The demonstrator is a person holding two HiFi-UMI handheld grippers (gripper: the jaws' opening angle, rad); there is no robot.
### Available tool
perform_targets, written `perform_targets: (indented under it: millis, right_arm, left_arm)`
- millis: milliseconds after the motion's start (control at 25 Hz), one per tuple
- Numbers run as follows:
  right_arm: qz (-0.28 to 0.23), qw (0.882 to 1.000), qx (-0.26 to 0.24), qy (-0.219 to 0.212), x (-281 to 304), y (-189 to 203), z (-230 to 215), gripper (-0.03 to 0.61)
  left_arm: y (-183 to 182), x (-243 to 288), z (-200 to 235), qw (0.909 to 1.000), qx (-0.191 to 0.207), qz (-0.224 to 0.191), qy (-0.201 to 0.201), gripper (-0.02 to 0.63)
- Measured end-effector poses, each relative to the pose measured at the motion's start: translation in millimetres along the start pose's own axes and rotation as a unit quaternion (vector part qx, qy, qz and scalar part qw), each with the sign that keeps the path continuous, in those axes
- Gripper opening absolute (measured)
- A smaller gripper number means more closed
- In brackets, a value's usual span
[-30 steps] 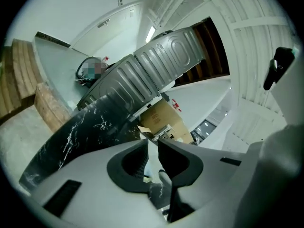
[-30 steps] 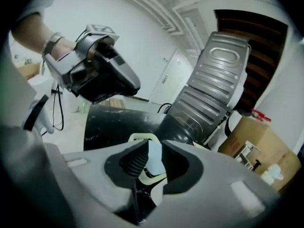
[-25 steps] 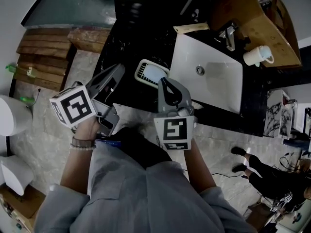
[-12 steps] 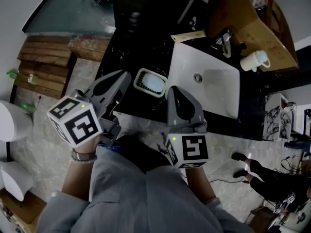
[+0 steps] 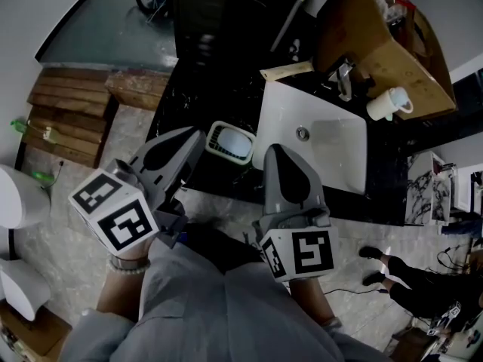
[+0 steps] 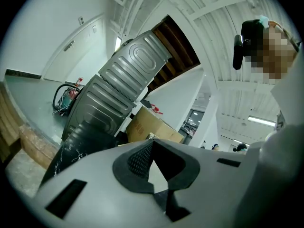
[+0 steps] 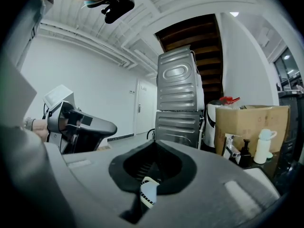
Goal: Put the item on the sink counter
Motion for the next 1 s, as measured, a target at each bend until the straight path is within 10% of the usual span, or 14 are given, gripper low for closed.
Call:
perform_targets:
  millis: [1000]
  right_arm:
    - [0.033, 0.998, -0.04, -0.033, -2, 3, 8, -0.003]
  left_arm:
    - [5, -6, -15, 0.9982, 0.051, 0.018, -0.025, 0.005]
Point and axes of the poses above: the fingertips, and each gripper's own axes: x forward along the fingers, z to its left, y out of its underside, the point moved 7 cm from there along -x, backward along the fingers, and after that the axes turned 13 degrees about z, right-handed, at the moved point
